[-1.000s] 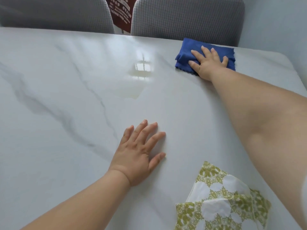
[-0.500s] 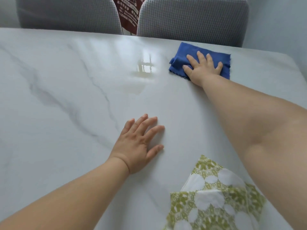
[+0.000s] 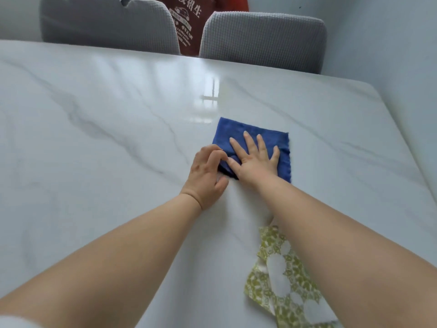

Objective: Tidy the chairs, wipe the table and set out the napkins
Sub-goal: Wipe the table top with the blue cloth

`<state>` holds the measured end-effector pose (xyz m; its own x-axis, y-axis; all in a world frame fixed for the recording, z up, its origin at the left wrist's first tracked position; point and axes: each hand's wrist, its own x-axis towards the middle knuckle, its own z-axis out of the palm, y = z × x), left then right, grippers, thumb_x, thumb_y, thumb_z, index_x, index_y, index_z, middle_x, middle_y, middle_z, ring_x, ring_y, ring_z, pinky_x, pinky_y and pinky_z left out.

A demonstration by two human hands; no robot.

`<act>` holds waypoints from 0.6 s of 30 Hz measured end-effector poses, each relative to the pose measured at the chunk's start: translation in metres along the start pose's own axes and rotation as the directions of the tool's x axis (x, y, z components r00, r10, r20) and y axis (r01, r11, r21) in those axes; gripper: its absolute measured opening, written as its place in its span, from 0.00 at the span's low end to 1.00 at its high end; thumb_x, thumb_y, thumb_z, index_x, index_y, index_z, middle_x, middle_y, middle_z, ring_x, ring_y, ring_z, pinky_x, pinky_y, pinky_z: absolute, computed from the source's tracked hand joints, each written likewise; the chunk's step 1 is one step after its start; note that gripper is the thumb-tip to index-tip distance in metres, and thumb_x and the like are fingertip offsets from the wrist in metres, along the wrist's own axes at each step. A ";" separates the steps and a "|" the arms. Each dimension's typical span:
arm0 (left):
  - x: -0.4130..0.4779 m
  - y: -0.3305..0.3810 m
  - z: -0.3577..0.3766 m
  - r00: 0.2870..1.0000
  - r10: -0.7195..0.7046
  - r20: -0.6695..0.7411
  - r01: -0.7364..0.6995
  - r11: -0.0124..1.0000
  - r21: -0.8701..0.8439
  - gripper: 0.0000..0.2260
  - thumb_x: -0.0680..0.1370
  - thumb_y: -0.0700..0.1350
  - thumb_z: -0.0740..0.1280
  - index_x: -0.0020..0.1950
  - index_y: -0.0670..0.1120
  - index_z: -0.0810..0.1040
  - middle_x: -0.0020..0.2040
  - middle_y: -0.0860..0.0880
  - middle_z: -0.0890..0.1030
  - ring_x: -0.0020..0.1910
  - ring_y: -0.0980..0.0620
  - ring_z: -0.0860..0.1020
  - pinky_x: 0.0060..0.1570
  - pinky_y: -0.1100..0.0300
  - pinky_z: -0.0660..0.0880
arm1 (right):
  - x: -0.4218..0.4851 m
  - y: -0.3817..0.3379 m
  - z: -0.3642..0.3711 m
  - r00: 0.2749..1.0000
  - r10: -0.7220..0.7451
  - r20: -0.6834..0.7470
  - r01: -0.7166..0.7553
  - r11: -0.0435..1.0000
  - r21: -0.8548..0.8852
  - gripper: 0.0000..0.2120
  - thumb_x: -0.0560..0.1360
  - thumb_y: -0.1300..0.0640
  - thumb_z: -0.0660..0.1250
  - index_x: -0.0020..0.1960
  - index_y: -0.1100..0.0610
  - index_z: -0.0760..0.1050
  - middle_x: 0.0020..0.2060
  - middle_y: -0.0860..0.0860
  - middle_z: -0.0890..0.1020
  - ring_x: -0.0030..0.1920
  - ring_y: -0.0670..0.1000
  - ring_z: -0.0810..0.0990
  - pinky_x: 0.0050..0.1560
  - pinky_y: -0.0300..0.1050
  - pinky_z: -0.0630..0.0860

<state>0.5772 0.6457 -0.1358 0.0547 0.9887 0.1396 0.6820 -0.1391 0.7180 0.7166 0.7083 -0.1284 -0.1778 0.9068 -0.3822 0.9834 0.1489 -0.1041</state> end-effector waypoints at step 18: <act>0.033 -0.113 -0.100 0.978 -0.118 0.173 0.011 0.854 0.519 0.20 0.80 0.57 0.54 0.69 0.50 0.64 0.72 0.47 0.61 0.75 0.45 0.53 0.73 0.52 0.47 | 0.032 -0.080 -0.004 0.988 0.153 -0.016 -0.153 0.988 -0.021 0.29 0.77 0.32 0.44 0.76 0.35 0.40 0.77 0.43 0.35 0.76 0.51 0.33 0.72 0.67 0.36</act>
<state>0.4293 0.6888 -0.1444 0.0995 0.9928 -0.0666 0.9621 -0.0789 0.2609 0.6328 0.7270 -0.1282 -0.0249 0.9252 -0.3786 0.9996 0.0167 -0.0248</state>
